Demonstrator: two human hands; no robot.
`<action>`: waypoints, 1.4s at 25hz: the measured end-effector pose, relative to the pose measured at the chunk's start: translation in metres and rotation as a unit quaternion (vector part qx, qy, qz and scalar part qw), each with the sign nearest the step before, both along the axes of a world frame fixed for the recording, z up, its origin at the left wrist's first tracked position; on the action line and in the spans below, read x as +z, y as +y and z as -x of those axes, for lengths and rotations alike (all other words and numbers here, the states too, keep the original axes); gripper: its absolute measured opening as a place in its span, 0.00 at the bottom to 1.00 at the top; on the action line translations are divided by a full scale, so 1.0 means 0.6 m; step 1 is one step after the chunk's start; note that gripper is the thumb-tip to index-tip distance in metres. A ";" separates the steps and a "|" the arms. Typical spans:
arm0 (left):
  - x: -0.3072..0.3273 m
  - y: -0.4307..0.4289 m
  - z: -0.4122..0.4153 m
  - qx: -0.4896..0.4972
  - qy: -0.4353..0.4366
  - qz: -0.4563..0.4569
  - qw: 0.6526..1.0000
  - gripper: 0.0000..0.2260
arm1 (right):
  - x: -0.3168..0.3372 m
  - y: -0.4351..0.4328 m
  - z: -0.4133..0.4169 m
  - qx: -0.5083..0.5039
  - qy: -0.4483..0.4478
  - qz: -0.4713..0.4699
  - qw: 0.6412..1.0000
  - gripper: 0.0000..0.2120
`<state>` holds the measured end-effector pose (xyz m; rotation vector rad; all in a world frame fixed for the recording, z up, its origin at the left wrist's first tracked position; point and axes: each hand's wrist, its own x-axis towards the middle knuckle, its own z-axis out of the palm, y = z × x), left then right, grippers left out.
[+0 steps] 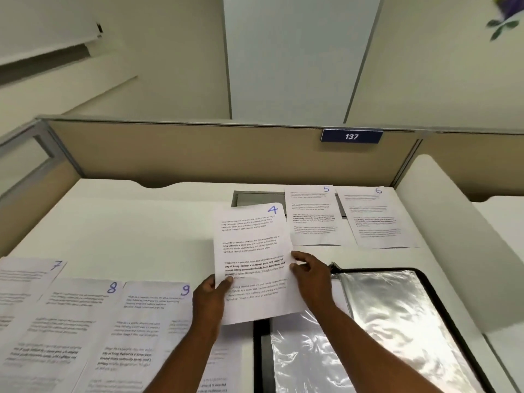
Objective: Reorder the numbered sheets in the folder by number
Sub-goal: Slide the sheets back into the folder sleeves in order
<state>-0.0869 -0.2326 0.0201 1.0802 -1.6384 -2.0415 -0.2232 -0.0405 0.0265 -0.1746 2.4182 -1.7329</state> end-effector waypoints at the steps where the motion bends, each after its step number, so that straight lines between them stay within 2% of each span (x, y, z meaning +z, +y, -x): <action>1: -0.005 0.008 -0.013 -0.004 -0.017 0.014 1.000 0.04 | -0.001 0.015 -0.018 -0.002 0.014 -0.009 1.000 0.14; 2: -0.006 0.019 -0.025 -0.009 -0.037 0.027 0.999 0.04 | -0.002 0.031 -0.035 -0.006 0.029 -0.018 0.999 0.15; 5: -0.007 0.057 -0.061 -0.031 -0.081 0.094 0.992 0.16 | -0.012 0.076 -0.087 -0.020 0.063 -0.049 0.997 0.16; 7: -0.012 0.079 -0.083 -0.043 -0.106 0.130 0.985 0.21 | -0.017 0.103 -0.116 -0.033 0.064 -0.064 0.995 0.17; 16: -0.005 0.208 -0.110 -0.106 -0.153 0.215 0.959 0.10 | -0.036 0.227 -0.180 -0.028 0.058 -0.147 0.987 0.14; 21: -0.012 0.326 -0.113 -0.130 -0.186 0.192 0.955 0.08 | -0.034 0.344 -0.186 0.009 0.036 -0.178 0.983 0.14; 24: -0.016 0.402 -0.117 -0.124 -0.214 0.209 0.946 0.11 | -0.038 0.426 -0.190 0.026 0.027 -0.203 0.978 0.13; 27: -0.017 0.478 -0.124 -0.160 -0.242 0.227 0.930 0.12 | -0.045 0.488 -0.202 0.036 0.041 -0.230 0.972 0.09; 33: 0.009 0.607 -0.113 -0.183 -0.246 0.317 0.898 0.13 | -0.051 0.546 -0.238 0.076 0.117 -0.276 0.951 0.12; 35: 0.017 0.634 -0.109 -0.185 -0.256 0.343 0.885 0.12 | -0.042 0.562 -0.246 0.073 0.117 -0.274 0.952 0.12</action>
